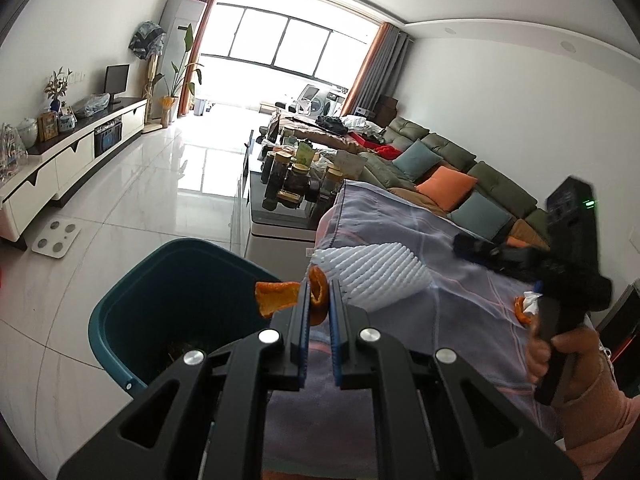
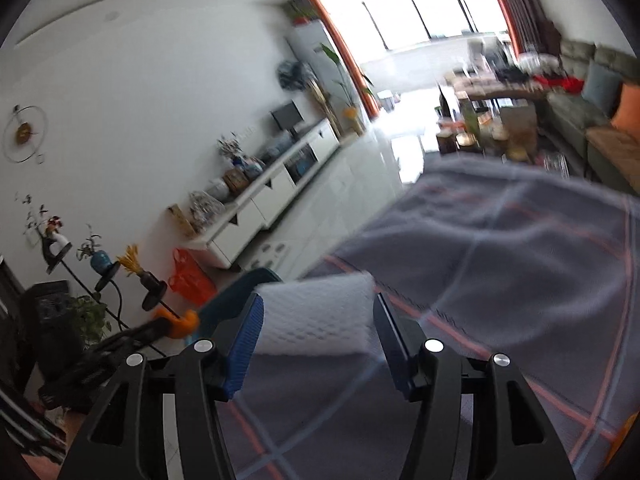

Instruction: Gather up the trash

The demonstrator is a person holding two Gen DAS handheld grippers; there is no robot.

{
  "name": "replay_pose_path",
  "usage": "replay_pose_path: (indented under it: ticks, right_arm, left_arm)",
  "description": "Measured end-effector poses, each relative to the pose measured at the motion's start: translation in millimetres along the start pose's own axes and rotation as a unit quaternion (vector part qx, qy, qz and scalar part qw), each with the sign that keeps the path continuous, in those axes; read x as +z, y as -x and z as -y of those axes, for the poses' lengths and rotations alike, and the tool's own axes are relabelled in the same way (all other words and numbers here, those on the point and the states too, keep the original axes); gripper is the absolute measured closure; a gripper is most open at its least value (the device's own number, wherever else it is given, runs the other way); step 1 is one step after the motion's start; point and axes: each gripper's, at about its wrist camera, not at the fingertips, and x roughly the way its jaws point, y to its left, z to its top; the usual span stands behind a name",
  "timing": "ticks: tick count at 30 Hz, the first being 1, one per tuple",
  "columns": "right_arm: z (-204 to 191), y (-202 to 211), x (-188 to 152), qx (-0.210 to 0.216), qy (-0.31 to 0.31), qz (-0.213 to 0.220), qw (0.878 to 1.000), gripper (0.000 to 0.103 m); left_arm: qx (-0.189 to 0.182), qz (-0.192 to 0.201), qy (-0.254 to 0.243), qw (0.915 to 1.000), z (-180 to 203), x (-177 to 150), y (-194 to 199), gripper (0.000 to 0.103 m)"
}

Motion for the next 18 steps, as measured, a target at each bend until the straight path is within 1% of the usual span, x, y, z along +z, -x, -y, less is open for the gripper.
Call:
replay_pose_path:
  ticks: [2, 5, 7, 8, 9, 11, 18]
  right_arm:
    - [11, -16, -2, -0.006, -0.021, -0.023, 1.000, 0.045]
    - [19, -34, -5, 0.004, -0.042, -0.049, 0.998, 0.046]
    - [17, -41, -5, 0.014, -0.042, -0.057, 0.997, 0.058]
    - [16, -43, -5, 0.017, -0.040, -0.060, 0.997, 0.068]
    - [15, -44, -6, 0.021, -0.036, -0.063, 0.997, 0.081]
    - [9, -45, -6, 0.024, -0.026, -0.065, 0.997, 0.091]
    - [-19, -35, 1, 0.047, 0.009, -0.041, 0.998, 0.093]
  left_arm:
    - [0.002, -0.002, 0.001, 1.0000, -2, -1, -1, 0.093]
    - [0.005, -0.004, 0.003, 1.0000, -5, -1, 0, 0.093]
    - [0.007, -0.005, 0.005, 0.9999, -6, -1, -1, 0.093]
    - [0.008, -0.006, 0.007, 0.9999, -8, -2, -1, 0.093]
    - [0.010, -0.007, 0.008, 0.9999, -9, -2, -3, 0.093]
    - [0.011, -0.008, 0.011, 0.9998, -10, -2, -4, 0.093]
    - [0.022, -0.009, 0.018, 0.9995, -20, -3, -7, 0.093]
